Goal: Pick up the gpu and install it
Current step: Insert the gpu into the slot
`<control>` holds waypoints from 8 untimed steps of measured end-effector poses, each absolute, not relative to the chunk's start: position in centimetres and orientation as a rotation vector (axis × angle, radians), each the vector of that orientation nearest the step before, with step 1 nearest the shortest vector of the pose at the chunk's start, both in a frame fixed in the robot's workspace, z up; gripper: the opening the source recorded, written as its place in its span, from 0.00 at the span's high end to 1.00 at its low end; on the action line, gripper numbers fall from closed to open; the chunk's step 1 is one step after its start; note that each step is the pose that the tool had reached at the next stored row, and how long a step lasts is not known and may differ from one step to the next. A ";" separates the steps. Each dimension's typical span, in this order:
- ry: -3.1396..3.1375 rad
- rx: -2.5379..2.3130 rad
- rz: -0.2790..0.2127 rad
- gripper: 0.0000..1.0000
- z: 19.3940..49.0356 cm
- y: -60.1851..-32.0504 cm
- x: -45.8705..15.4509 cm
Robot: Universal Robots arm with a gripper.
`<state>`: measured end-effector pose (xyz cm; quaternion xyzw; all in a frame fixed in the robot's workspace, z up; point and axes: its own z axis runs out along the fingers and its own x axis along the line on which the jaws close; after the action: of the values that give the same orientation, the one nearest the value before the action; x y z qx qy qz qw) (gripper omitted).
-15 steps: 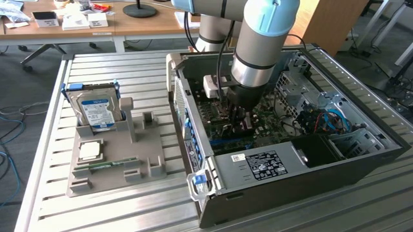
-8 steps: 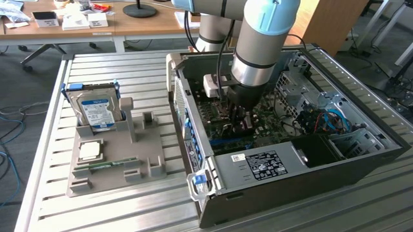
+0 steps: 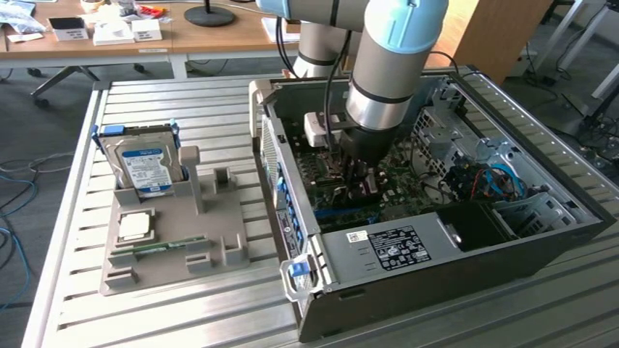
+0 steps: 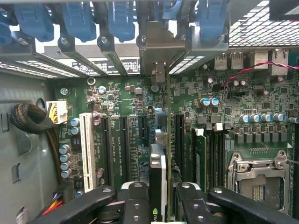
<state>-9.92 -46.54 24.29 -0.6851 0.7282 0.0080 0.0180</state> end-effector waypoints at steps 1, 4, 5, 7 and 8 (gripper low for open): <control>2.262 -2.128 0.025 0.73 24.2 -46.5 -9.9; 2.262 -2.129 0.024 0.73 24.1 -46.6 -10.0; 2.262 -2.128 0.024 0.73 24.1 -46.6 -10.0; 2.262 -2.128 0.024 0.73 24.0 -46.5 -10.0; 2.262 -2.128 0.024 0.73 24.0 -46.5 -10.0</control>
<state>-10.02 -46.54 23.96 -0.6851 0.7282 0.0078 0.0180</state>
